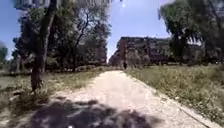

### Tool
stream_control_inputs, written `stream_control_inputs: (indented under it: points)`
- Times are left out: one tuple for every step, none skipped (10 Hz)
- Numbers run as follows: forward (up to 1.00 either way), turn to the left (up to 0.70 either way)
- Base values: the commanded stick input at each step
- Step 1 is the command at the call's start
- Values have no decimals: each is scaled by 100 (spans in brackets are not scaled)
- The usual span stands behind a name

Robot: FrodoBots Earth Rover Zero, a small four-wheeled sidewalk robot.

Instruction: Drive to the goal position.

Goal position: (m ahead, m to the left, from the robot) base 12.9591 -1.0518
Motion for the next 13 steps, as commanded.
stream_control_inputs:
  points:
    - [85,0]
    - [85,0]
    - [85,0]
    - [85,0]
    - [85,0]
    - [85,0]
    - [85,0]
    - [85,0]
    - [85,0]
    - [85,0]
    - [85,0]
    - [85,0]
    - [85,0]
